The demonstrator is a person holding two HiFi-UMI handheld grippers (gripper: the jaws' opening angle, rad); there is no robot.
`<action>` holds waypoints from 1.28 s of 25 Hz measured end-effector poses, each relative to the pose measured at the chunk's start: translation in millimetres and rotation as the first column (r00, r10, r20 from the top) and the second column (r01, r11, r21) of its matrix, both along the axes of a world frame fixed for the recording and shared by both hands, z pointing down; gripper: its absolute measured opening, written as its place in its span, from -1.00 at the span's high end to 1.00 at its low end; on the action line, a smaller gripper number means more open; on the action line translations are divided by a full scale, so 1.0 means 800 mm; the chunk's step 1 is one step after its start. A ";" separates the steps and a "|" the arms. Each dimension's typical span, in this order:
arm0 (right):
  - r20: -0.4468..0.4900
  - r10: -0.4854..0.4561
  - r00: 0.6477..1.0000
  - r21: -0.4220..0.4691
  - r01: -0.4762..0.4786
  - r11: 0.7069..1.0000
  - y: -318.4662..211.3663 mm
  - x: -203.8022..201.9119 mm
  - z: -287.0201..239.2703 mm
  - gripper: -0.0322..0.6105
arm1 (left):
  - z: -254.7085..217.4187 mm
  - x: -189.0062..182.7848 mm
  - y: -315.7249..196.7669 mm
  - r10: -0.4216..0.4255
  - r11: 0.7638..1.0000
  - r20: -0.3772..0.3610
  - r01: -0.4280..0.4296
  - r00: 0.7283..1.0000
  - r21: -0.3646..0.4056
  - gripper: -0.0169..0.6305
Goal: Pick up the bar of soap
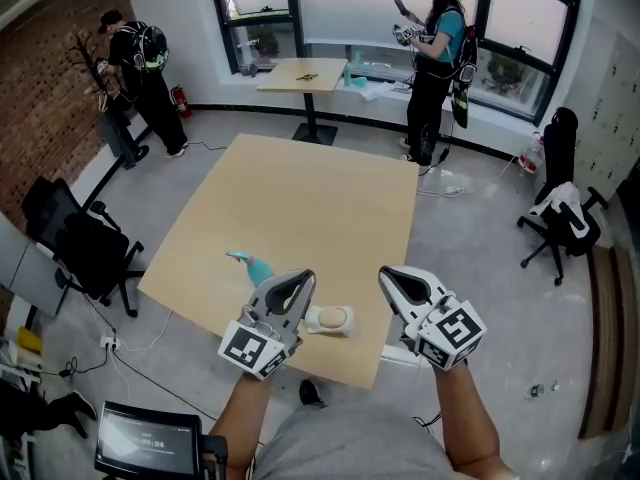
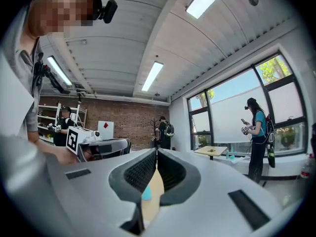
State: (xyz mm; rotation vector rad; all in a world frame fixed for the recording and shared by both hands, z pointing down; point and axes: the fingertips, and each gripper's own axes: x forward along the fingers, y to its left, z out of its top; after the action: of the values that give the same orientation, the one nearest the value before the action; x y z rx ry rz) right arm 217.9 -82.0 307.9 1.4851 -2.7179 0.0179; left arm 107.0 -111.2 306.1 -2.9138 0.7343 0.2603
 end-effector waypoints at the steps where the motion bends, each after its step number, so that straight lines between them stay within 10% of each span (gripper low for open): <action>1: 0.003 0.007 1.000 -0.004 -0.007 1.000 -0.005 0.000 0.001 0.88 | 0.003 -0.001 -0.005 0.008 1.000 0.003 -0.008 1.000 -0.004 0.91; 18: -0.056 0.071 0.996 -0.152 -0.078 0.985 -0.107 -0.081 0.087 0.88 | 0.092 -0.046 -0.127 0.232 0.961 -0.027 -0.234 0.972 -0.148 0.91; 27: -0.159 0.011 0.987 -0.334 -0.064 0.940 -0.120 -0.077 0.172 0.85 | 0.175 0.003 -0.118 0.423 0.888 0.120 -0.386 0.898 -0.249 0.91; 32: -0.198 -0.119 0.973 -0.471 0.012 0.882 -0.118 -0.073 0.243 0.49 | 0.240 0.039 -0.107 0.500 0.853 0.250 -0.422 0.829 -0.308 0.71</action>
State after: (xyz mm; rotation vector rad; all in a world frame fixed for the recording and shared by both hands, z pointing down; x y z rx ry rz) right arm 159.1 -176.1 502.0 1.1727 -2.3546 0.4460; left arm 138.4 -197.1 498.2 -3.2051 -0.0110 -0.2870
